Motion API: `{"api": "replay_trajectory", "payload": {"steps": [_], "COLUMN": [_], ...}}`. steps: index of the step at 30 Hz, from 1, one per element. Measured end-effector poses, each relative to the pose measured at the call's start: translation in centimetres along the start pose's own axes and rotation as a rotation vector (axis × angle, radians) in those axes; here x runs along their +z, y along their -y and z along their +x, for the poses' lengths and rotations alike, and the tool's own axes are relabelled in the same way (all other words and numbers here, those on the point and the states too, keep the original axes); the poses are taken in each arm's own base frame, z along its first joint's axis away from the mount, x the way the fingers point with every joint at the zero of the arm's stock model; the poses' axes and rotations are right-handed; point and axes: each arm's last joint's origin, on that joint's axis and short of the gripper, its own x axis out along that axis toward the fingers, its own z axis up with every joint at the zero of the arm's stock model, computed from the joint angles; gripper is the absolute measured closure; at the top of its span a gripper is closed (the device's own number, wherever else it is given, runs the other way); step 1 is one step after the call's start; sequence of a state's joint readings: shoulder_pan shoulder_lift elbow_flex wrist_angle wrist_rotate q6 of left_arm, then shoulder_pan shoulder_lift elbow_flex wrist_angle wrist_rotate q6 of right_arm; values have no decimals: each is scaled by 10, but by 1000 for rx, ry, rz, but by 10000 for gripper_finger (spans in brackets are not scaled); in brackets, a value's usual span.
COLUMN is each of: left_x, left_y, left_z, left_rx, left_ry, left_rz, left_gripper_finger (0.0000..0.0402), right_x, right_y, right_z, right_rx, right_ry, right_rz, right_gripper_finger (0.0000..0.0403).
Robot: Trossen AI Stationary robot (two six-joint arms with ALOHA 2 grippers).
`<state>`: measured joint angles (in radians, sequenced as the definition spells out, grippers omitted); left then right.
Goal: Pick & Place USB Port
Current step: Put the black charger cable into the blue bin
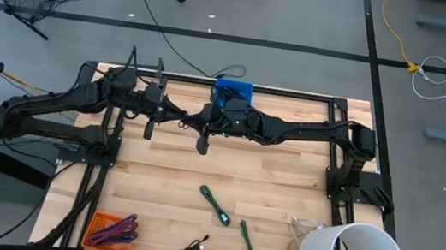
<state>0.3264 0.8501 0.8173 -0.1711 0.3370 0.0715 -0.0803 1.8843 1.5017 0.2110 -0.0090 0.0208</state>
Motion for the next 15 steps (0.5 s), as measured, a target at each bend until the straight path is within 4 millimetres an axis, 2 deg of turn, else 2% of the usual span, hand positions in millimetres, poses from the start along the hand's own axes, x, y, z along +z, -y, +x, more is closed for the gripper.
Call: {"api": "replay_trajectory", "payload": {"steps": [9, 15], "left_x": [-3, -5], "left_y": [-1, -1], "left_z": [0, 0], "left_rx": [28, 42], "left_ry": [-33, -51], "left_rz": [-6, -13], "left_gripper_finger": [349, 349], "right_x": [0, 13], "right_y": [14, 16], "right_z": [-6, -25], "right_rx": [-18, -59], "right_ry": [-54, -110], "right_rz": [1, -3], "right_gripper_finger": [401, 402]}}
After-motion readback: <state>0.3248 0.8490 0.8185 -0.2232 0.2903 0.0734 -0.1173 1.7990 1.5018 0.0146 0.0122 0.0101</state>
